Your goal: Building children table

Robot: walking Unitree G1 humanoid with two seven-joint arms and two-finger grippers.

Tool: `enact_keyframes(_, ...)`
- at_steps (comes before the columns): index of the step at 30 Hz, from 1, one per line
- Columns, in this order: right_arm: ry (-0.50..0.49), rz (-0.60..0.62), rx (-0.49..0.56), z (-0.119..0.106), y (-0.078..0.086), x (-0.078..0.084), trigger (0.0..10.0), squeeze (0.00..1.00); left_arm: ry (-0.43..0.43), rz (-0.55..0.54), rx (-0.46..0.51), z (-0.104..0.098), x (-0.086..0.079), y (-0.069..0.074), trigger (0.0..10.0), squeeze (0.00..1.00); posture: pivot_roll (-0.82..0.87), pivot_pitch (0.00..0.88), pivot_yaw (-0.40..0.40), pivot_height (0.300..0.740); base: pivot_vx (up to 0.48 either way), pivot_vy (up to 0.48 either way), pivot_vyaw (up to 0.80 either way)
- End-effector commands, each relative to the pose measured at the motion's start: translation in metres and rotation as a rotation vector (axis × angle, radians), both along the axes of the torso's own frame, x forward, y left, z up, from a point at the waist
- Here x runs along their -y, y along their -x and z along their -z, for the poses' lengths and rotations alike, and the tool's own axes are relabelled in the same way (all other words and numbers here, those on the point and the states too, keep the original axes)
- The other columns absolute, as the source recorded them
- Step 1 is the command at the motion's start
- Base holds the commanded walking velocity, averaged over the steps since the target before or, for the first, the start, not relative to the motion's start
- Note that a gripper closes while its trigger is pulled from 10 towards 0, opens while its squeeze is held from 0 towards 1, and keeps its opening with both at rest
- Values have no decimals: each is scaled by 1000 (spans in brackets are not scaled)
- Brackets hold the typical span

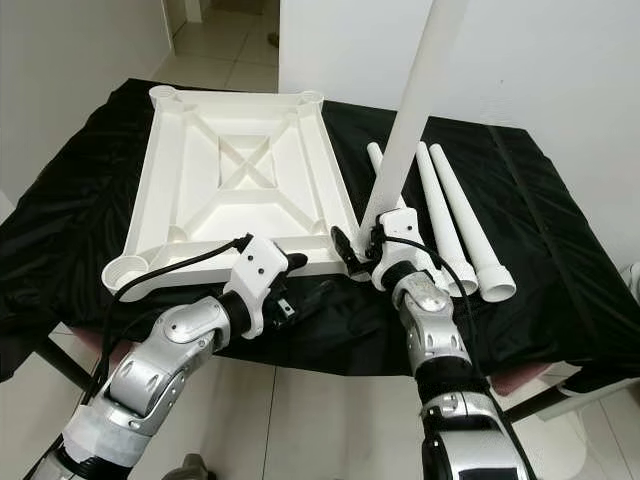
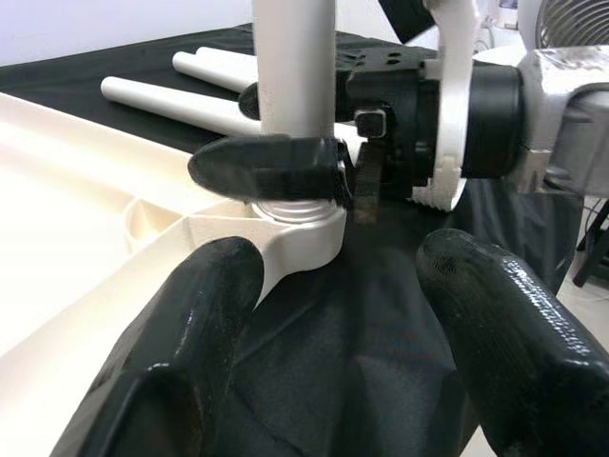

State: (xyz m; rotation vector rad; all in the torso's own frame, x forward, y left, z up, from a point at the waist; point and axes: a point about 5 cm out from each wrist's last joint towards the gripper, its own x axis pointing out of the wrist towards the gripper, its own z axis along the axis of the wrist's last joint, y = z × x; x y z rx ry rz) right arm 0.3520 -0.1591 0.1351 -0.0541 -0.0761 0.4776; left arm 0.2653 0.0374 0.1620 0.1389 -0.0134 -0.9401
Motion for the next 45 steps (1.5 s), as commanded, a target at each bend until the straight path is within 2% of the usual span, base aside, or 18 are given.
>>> enact_keyframes(1, -5, -61, -34, 6, -1, -4, 1804, 0, -4, 18, 12, -1, 3, 2, 10000, 0, 174, 0, -73, 740, 0, 0, 0)
enact_keyframes(2, -12, -77, -51, 7, -3, -4, 0, 0, -7, 28, 9, -1, 4, 3, 10000, 0, 175, 0, -73, 740, 0, 0, 0)
enact_keyframes(9, 13, -121, -78, 10, -5, -4, 0, 0, -9, 32, 3, -1, 4, 4, 10000, 0, 184, 0, -79, 740, 0, 0, 0)
enact_keyframes(14, 12, -98, -66, 11, -5, -3, 0, 0, -7, 23, 1, -1, 2, 4, 10000, 0, 182, 0, -83, 740, 0, 0, 0)
enact_keyframes(15, 19, -65, -67, 12, -5, -2, 8118, 0, -6, 22, 1, -1, 2, 4, 10000, 0, 180, 0, -85, 740, 0, 0, 0)
enact_keyframes(16, 19, -65, -67, 12, -5, -2, 8118, 0, -6, 22, 1, -1, 2, 4, 10000, 0, 180, 0, -85, 740, 0, 0, 0)
enact_keyframes(17, 20, -37, -54, 11, -5, -1, 10000, 0, -6, 20, 0, 0, 2, 4, 10000, 0, 176, 0, -84, 740, 0, 0, 0)
enact_keyframes(20, 15, 31, -31, 12, -3, -3, 10000, 0, -4, 19, -2, 0, 1, 5, 10000, 0, 163, 7, -75, 740, 0, 0, 0)
enact_keyframes(25, 17, 75, -19, 12, -1, -5, 10000, 0, -4, 17, -4, 0, 1, 5, 10000, 0, 157, 12, -71, 740, 0, 0, 0)
enact_keyframes(32, -17, 197, -13, 12, 5, -15, 10000, 0, -3, 22, -7, 0, 1, 4, 10000, 0, 144, 22, -63, 740, 0, 0, 0)
enact_keyframes(33, -44, 293, -21, 12, 7, -17, 10000, 0, -3, 25, -7, -1, 1, 3, 10000, 0, 137, 22, -56, 740, 0, 0, 0)
enact_keyframes(35, -44, 293, -21, 12, 7, -17, 10000, 0, -3, 25, -7, -1, 1, 3, 10000, 0, 137, 22, -56, 740, 0, 0, 0)
enact_keyframes(36, -72, 408, -24, 11, 8, -18, 10000, 0, -3, 29, -7, -1, 2, 3, 10000, 0, 137, 22, -55, 740, 0, 0, 0)
enact_keyframes(38, -139, 550, -43, 9, 13, -24, 10000, 0, -2, 36, -8, -1, 2, 2, 10000, 0, 136, 20, -54, 740, 0, 0, 0)
enact_keyframes(41, -155, 579, -40, 7, 15, -26, 10000, 0, -2, 37, -8, -2, 2, 2, 10000, 0, 136, 19, -53, 740, 0, 0, 0)
enact_keyframes(42, -174, 554, -39, 5, 16, -32, 10000, 0, -1, 38, -9, -2, 2, 2, 10000, 0, 136, 19, -52, 740, 0, 0, 0)
enact_keyframes(45, -190, 509, -32, 3, 17, -39, 10000, 0, 0, 40, -9, -2, 3, 2, 10000, 0, 141, 19, -55, 740, 0, 0, 0)
